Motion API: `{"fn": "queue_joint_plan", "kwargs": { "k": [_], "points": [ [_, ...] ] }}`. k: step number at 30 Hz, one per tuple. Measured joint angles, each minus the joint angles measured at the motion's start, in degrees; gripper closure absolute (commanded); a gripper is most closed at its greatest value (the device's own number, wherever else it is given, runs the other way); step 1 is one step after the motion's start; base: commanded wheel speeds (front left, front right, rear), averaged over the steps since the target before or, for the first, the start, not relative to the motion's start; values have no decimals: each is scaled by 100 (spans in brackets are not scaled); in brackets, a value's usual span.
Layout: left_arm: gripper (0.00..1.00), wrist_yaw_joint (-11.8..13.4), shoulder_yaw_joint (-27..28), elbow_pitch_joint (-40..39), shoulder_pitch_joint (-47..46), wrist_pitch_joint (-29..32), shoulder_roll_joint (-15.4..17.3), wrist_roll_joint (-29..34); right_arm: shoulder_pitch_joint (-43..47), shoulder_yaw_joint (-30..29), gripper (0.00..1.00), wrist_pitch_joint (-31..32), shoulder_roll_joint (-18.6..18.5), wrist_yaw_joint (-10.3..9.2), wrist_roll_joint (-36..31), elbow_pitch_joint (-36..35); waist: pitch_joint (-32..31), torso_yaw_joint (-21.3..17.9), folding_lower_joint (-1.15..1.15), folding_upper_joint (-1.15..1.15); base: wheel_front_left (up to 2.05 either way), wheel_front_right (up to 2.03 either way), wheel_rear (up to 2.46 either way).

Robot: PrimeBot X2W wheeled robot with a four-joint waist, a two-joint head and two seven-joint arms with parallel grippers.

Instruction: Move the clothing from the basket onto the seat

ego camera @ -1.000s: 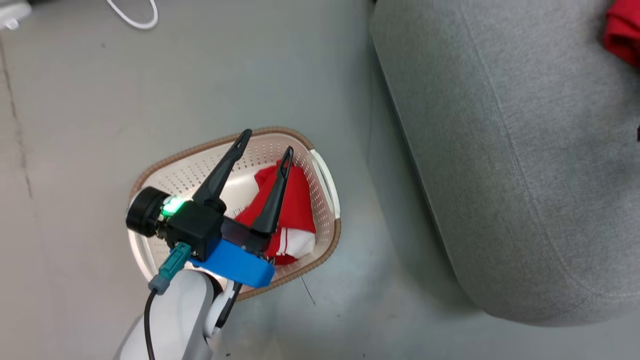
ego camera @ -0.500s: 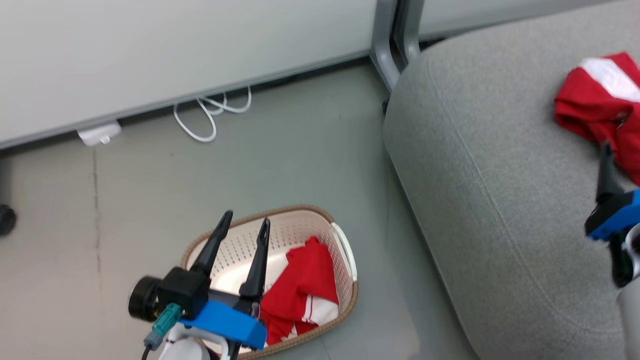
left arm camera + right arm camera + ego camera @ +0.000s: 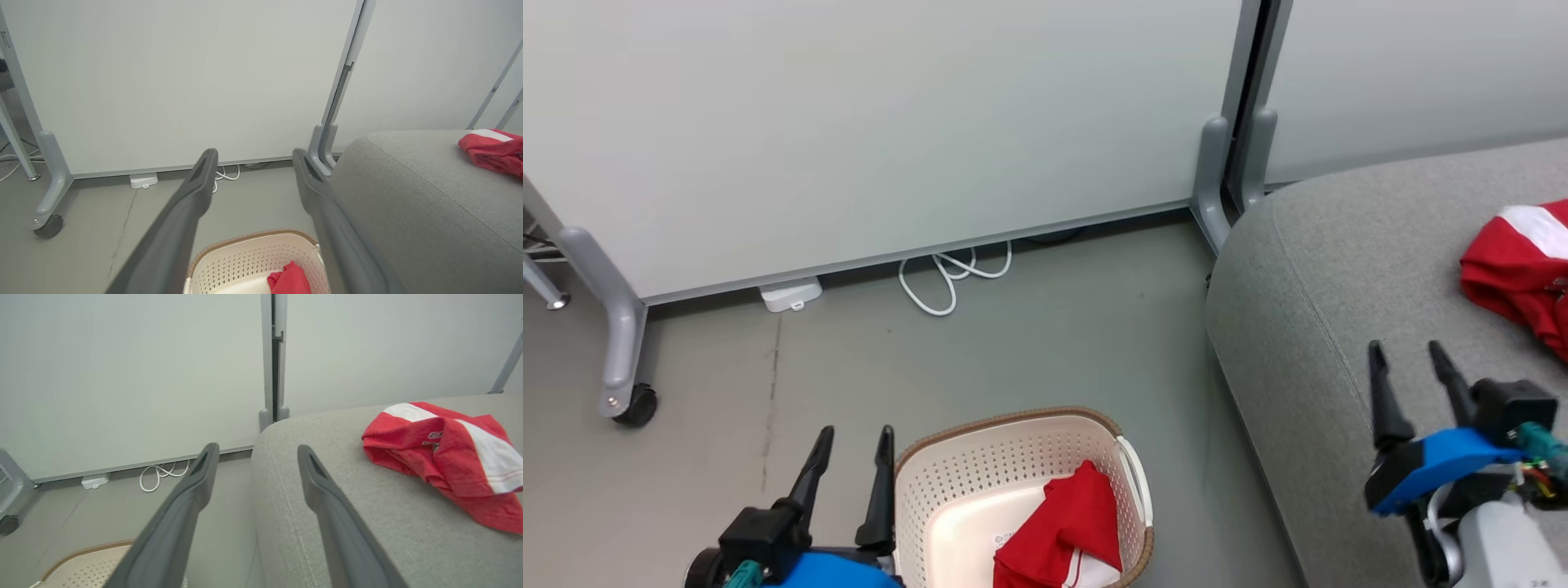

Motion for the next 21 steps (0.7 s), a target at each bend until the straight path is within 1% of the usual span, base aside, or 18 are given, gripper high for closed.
{"fn": "queue_joint_plan", "kwargs": {
  "k": [4, 11, 16, 21],
  "points": [
    [0, 0, 288, 8, 118, 0, -29, 32, 380, 354, 0, 266, 176, 0, -16, -571, -100, 71, 0, 0, 0, 0, 0],
    [0, 0, 626, 63, 170, 0, -60, 70, 777, 743, 0, 636, 264, 0, -43, -1382, -142, 167, 1, 0, 0, 0, 0],
    [0, 0, 731, 94, 202, 1, -70, 100, 947, 840, 0, 791, 332, 0, -41, -1790, -164, 258, 1, 0, 0, 0, 0],
    [0, 0, 757, 111, 247, 1, -78, 109, 1063, 840, 0, 906, 377, 0, -21, -2045, -158, 315, 1, 0, 0, 0, 0]
  ]
}}
